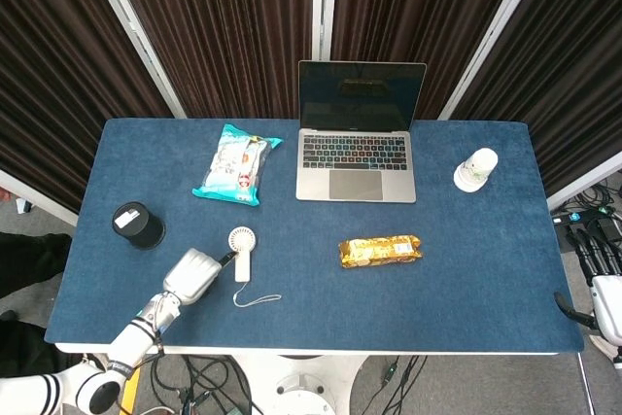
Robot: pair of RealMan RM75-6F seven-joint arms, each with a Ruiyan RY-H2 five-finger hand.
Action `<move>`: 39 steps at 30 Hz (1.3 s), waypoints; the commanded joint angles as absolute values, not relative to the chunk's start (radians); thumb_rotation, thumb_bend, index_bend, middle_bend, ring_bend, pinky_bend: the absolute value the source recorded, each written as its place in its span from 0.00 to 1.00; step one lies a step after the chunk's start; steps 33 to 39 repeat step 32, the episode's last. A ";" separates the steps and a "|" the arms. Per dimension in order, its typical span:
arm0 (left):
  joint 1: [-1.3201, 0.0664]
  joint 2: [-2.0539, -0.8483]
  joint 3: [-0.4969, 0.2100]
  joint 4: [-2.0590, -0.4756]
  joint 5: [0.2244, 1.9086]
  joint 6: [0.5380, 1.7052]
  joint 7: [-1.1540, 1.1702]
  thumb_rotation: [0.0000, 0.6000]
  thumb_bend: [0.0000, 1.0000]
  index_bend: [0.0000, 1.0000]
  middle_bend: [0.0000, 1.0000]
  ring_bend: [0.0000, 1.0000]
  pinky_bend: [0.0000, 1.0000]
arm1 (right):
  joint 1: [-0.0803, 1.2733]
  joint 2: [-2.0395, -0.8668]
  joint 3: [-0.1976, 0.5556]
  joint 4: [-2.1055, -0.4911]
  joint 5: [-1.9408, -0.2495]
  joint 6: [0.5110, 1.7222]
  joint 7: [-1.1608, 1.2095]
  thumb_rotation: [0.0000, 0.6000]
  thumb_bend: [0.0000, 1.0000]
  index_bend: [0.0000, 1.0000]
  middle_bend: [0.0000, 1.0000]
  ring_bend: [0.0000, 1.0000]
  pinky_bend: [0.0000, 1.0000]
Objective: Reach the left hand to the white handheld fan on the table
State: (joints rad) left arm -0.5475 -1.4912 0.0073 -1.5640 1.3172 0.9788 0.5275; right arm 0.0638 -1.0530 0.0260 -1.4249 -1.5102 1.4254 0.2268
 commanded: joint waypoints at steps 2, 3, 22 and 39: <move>-0.536 -1.460 -0.003 -1.596 1.359 1.030 0.472 1.00 0.61 0.15 0.85 0.82 0.78 | 0.062 -1.053 0.026 -1.425 -1.511 1.429 0.226 1.00 0.20 0.00 0.00 0.00 0.00; -0.532 -1.451 -0.004 -1.604 1.371 1.044 0.458 1.00 0.61 0.15 0.85 0.82 0.78 | 0.062 -1.053 0.026 -1.425 -1.512 1.430 0.226 1.00 0.20 0.00 0.00 0.00 0.00; -0.260 -1.254 -0.028 -1.594 1.578 1.615 0.206 1.00 0.08 0.14 0.04 0.00 0.07 | 0.060 -1.056 0.031 -1.440 -1.514 1.441 0.215 1.00 0.20 0.00 0.00 0.00 0.00; -0.199 -1.159 -0.019 -1.632 1.487 1.572 0.203 1.00 0.00 0.14 0.04 0.00 0.05 | 0.058 -1.056 0.029 -1.452 -1.516 1.446 0.187 1.00 0.20 0.00 0.00 0.00 0.00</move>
